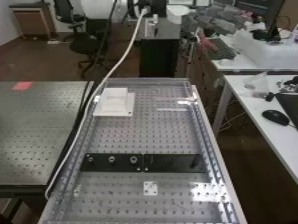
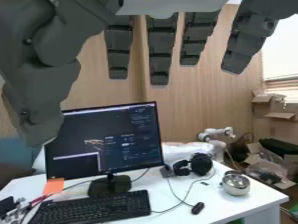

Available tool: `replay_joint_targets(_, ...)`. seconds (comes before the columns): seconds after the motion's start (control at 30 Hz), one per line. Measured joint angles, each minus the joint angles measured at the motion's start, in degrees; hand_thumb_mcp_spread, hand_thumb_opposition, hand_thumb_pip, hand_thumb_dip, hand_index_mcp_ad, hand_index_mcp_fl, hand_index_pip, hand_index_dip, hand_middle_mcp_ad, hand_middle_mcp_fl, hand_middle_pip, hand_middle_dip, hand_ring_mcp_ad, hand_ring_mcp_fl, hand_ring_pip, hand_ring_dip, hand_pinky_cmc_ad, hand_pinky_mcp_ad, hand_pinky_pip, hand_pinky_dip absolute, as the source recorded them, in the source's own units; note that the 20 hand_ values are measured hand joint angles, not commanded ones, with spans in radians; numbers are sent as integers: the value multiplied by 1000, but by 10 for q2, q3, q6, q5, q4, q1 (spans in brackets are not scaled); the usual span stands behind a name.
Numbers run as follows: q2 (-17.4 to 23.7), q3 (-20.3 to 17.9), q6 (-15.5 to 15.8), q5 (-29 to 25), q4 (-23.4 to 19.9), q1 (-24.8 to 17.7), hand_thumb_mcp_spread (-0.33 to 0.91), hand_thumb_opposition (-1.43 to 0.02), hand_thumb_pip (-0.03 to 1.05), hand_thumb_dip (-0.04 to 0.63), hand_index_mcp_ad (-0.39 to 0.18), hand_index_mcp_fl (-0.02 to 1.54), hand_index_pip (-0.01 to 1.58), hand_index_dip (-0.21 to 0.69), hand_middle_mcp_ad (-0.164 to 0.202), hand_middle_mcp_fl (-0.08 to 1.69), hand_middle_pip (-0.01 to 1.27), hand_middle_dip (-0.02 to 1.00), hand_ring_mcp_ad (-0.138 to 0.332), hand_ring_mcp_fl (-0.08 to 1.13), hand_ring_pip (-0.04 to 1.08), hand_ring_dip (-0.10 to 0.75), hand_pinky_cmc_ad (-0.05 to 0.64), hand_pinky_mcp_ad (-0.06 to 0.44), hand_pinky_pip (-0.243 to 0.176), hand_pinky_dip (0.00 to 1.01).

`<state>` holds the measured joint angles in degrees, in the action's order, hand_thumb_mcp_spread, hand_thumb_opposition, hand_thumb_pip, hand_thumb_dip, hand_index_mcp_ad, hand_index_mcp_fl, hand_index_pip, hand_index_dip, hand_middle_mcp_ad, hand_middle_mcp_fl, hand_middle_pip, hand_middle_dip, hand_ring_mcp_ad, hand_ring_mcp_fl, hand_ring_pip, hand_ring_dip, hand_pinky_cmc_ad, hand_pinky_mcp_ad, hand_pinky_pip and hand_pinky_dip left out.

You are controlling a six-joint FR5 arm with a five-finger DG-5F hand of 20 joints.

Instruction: Grab the chopstick and place it in the clear container

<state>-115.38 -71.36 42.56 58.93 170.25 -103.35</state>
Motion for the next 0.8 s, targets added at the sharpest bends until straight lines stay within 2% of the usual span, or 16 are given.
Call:
replay_joint_targets(0.37,-5,6,0,9,-2,2,288,-691,480,99,-178,274,54,278,56,246,115,328,101,3,103,216,367,298,-61,176)
replay_joint_targets(0.8,2,-7,1,20,-12,3,288,-695,478,99,-176,274,54,278,56,246,117,328,98,3,105,216,367,298,-61,176)
